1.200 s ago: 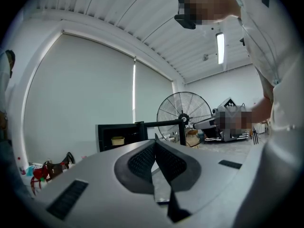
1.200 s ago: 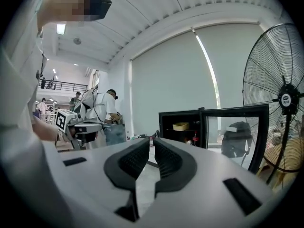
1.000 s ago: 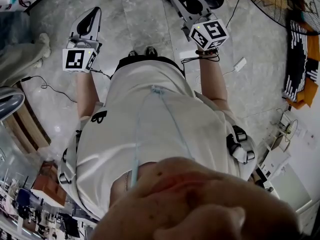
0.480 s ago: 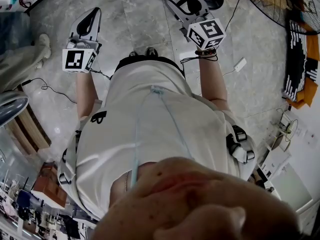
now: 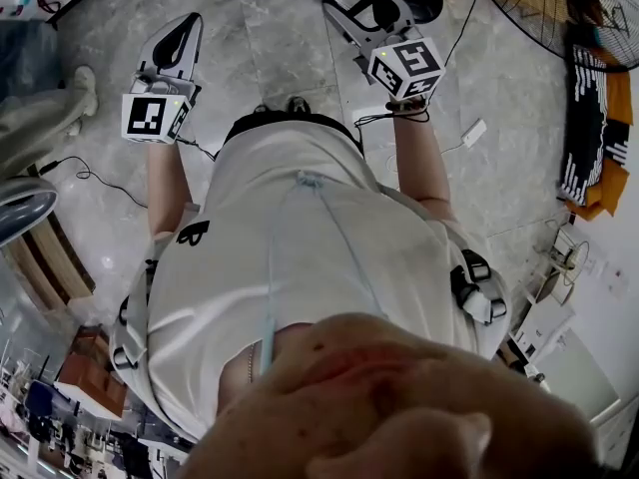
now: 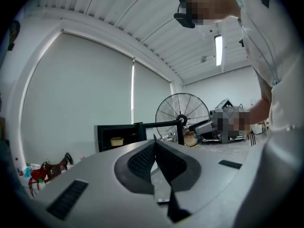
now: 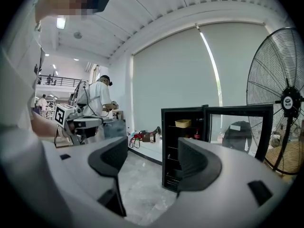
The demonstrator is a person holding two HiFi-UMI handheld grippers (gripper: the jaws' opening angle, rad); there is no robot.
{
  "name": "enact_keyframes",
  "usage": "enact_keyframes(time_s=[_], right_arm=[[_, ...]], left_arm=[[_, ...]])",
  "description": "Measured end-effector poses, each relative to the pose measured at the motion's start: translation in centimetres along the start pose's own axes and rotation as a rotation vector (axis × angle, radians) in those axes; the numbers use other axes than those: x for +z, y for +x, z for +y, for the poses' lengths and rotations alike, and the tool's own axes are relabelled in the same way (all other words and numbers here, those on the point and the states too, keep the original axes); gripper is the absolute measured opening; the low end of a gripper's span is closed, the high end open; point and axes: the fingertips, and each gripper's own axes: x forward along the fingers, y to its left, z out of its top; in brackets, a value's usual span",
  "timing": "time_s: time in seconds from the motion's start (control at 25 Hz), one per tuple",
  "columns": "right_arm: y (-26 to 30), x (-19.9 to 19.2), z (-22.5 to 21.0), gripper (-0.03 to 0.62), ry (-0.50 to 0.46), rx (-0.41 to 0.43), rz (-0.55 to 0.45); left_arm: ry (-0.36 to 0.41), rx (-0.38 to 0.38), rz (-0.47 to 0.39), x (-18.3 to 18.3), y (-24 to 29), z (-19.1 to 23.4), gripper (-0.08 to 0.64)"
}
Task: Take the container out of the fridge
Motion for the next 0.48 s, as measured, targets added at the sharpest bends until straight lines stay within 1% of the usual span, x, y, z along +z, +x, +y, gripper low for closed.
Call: enact_keyframes(time_s=[0.28,0.48], right_arm=[[1.3,0.0,1.0,0.314,0.01,-0.002,-0.008],[1.8,0.1,1.7,0.314,0.019,-0.023,-0.014]], left_arm=[[-0.018,-0.026,-0.047,-0.3,-0.4,0.3,0.008],[-0.014,-0.056,-0.046,-0.5,-0.7,0.8,0.008]])
